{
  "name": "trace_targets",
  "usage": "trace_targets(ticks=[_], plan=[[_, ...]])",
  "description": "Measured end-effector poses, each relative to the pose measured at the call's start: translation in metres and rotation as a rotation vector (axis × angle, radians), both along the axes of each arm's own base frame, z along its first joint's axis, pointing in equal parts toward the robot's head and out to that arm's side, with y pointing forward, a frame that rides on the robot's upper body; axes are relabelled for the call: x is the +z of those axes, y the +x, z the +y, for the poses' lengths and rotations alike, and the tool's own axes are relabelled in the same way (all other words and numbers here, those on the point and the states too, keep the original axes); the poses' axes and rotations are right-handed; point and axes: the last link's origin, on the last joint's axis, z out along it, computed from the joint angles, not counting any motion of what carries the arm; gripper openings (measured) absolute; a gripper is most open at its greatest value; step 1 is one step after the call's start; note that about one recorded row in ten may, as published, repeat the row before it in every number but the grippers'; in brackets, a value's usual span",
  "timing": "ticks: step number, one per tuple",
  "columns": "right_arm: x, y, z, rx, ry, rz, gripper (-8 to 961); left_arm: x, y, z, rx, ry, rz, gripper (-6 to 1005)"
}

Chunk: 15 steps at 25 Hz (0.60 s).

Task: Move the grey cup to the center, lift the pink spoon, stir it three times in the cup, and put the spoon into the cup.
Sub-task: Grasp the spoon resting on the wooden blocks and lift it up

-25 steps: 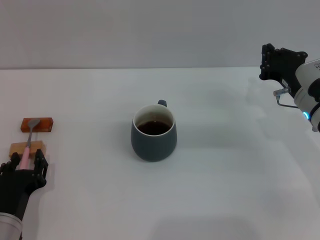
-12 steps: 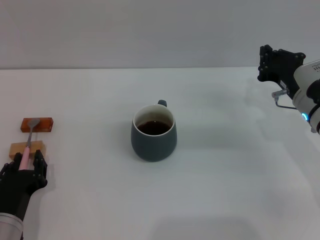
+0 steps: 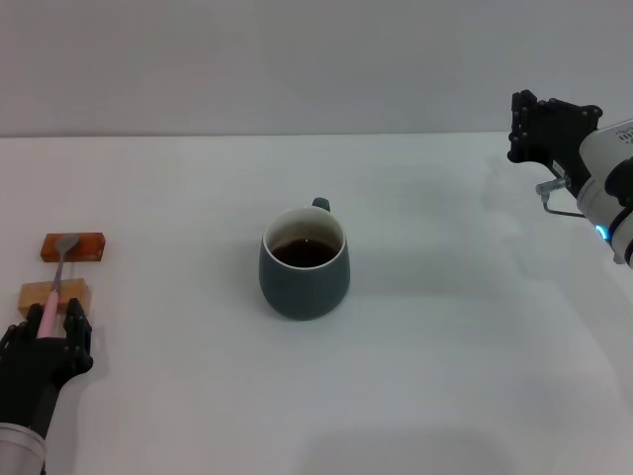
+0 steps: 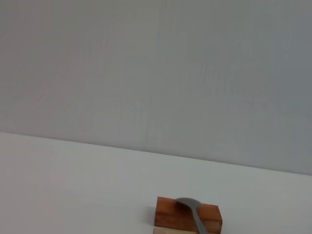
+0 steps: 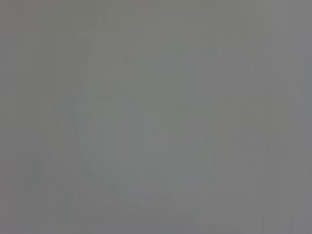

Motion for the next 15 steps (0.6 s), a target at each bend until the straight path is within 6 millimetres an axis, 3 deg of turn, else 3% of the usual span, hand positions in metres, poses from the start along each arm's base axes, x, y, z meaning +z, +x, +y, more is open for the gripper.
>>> trace_targets(ticks=[15], plan=[[-0.0004,-0.0012,0.0000,0.004,-0.001,0.000,32,-0.0005,0.0008,0.0002,-0.004,-0.001,0.001,338]])
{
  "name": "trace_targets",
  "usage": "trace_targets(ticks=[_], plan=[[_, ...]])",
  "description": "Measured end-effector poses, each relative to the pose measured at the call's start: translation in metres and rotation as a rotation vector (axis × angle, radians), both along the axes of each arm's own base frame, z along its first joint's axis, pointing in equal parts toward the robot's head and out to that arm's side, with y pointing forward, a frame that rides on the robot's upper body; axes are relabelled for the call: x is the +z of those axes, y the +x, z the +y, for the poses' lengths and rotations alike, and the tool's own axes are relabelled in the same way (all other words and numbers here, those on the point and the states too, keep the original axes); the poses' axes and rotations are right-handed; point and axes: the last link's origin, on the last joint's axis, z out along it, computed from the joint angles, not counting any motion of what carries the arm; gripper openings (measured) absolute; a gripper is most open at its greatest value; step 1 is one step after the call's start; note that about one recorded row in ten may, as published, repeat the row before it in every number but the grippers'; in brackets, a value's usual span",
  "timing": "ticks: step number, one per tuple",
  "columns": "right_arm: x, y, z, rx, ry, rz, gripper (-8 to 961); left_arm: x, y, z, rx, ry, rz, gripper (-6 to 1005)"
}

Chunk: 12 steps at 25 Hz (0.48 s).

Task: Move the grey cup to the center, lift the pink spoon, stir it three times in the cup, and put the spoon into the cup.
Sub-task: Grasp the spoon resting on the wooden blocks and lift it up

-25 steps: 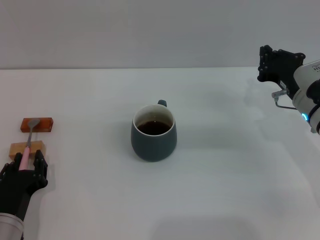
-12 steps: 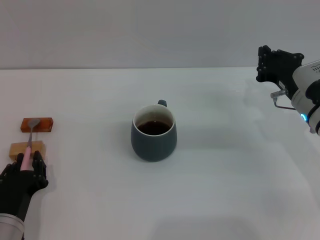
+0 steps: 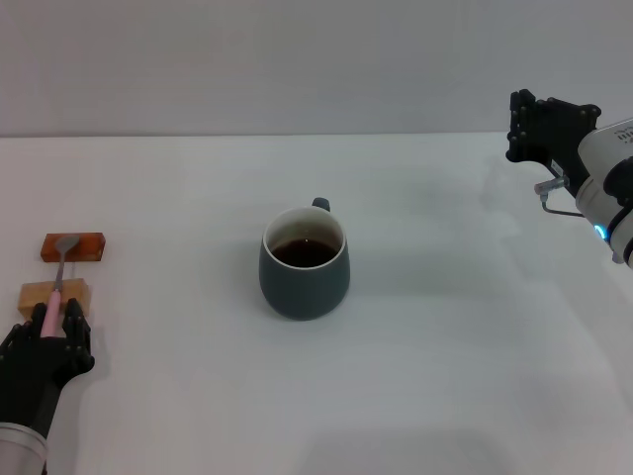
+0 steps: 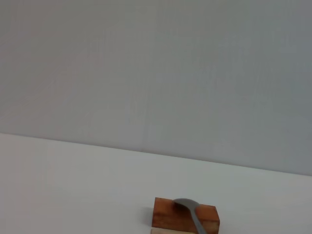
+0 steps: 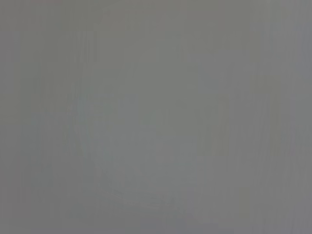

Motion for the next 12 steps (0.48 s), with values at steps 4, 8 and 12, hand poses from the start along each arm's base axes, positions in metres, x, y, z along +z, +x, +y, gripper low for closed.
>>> trace_targets(ticks=[4,8,12], plan=[[0.0000,0.0000,0.0000,0.000,0.000,-0.001,33,0.0004,-0.0004,0.0008,0.003,0.003,-0.002,317],[0.0000,0.0000,0.0000,0.000,0.000,-0.001,32,0.0004,-0.0004,0.0013,0.002,0.002,-0.001,296],[0.0002,0.0002,0.0001,0.000,0.000,-0.002,33,0.0005,-0.0004,0.0018,0.002,0.002,0.000,276]])
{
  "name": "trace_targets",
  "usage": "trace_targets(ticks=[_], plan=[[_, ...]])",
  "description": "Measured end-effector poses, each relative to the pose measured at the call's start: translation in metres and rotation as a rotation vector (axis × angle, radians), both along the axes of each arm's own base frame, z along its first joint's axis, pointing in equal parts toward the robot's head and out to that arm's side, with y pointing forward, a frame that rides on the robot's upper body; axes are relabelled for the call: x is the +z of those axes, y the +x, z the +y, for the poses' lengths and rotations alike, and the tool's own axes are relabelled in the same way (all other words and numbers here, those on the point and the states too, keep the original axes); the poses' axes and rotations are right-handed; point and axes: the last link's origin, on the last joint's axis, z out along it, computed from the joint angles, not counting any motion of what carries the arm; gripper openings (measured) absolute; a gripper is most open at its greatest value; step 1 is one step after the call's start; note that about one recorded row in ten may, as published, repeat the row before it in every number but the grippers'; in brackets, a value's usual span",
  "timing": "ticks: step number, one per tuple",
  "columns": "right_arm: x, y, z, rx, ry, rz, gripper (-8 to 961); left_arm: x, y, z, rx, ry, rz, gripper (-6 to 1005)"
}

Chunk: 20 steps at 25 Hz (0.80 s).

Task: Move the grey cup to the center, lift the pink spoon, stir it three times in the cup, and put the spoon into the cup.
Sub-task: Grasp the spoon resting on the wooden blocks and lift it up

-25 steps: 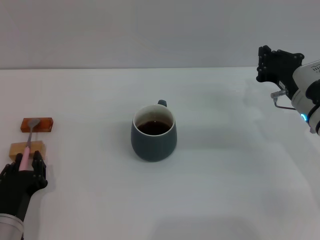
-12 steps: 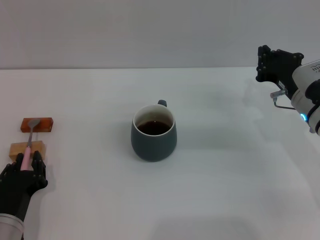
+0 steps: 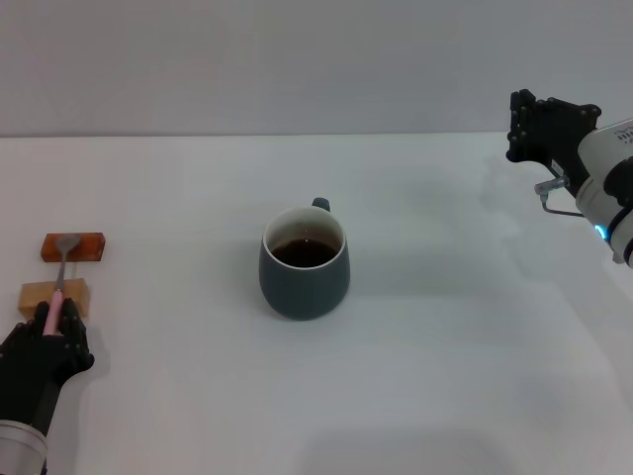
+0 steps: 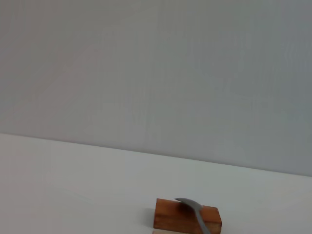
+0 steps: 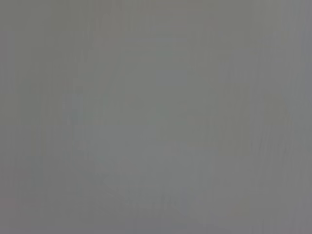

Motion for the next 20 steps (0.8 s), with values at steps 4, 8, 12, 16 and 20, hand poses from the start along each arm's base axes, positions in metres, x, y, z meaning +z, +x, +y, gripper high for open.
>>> trace_targets(ticks=[4,8,12,16,20], plan=[[0.0005,0.0000,0.0002,0.001,0.001,-0.001,33,0.0006,-0.0008,0.0003,0.007,0.004,0.003,255],[0.0012,-0.0003,0.0006,0.003,0.002,-0.002,33,0.0005,-0.0008,0.0004,0.007,0.003,0.007,234],[0.0010,-0.0014,0.0008,0.006,0.002,0.000,32,0.0007,-0.0009,0.0012,0.011,0.006,0.004,183],[0.0011,-0.0015,0.0009,0.006,0.002,0.000,32,0.0008,-0.0011,0.0012,0.011,0.006,0.004,153],[0.0013,-0.0026,0.0012,0.009,0.003,0.001,32,0.0008,-0.0015,0.0011,0.011,0.005,0.006,152]])
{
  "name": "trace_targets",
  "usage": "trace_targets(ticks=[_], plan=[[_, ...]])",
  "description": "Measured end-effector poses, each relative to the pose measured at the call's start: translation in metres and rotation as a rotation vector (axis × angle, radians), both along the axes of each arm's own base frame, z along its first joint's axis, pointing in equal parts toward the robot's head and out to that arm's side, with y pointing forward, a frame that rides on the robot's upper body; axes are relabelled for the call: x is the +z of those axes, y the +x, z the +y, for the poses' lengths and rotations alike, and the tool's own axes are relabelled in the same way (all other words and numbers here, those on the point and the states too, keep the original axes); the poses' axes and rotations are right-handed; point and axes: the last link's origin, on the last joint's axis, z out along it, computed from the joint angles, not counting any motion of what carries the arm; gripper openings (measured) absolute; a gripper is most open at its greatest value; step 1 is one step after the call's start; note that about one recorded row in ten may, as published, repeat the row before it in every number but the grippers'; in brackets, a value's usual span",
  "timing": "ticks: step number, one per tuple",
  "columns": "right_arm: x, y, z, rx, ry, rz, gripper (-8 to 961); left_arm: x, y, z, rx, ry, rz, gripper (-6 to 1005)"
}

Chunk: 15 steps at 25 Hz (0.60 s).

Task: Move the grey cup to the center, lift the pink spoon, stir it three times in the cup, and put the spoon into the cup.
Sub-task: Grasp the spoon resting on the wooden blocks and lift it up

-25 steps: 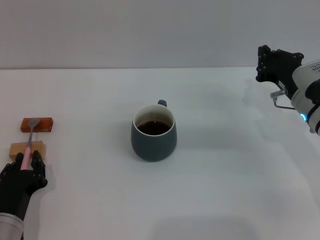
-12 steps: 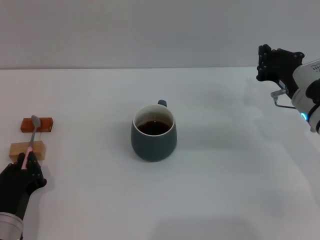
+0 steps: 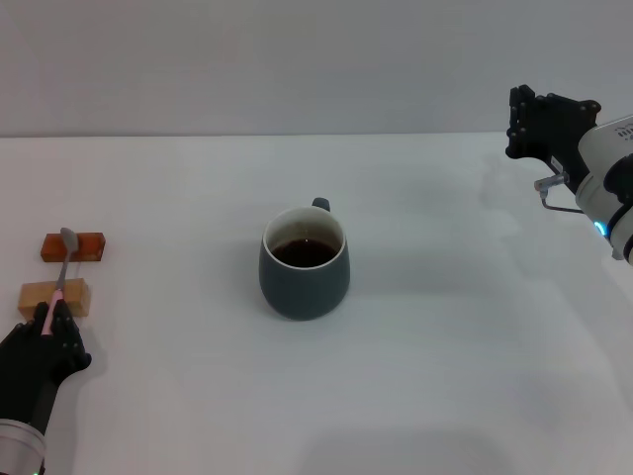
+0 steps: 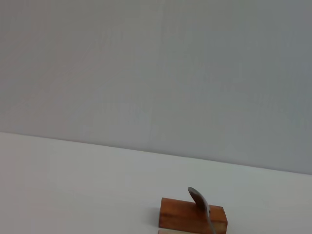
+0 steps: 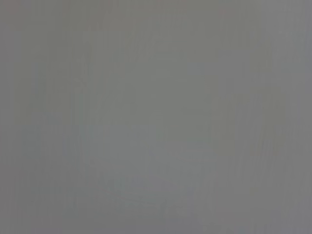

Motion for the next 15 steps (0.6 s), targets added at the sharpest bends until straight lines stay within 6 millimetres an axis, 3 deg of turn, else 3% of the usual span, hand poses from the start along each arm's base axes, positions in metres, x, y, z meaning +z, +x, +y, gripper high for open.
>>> trace_targets(ticks=[15], plan=[[-0.0005,0.0001,-0.0001,-0.002,-0.002,0.000,33,0.0011,0.0006,-0.0010,0.000,0.010,-0.004,149]])
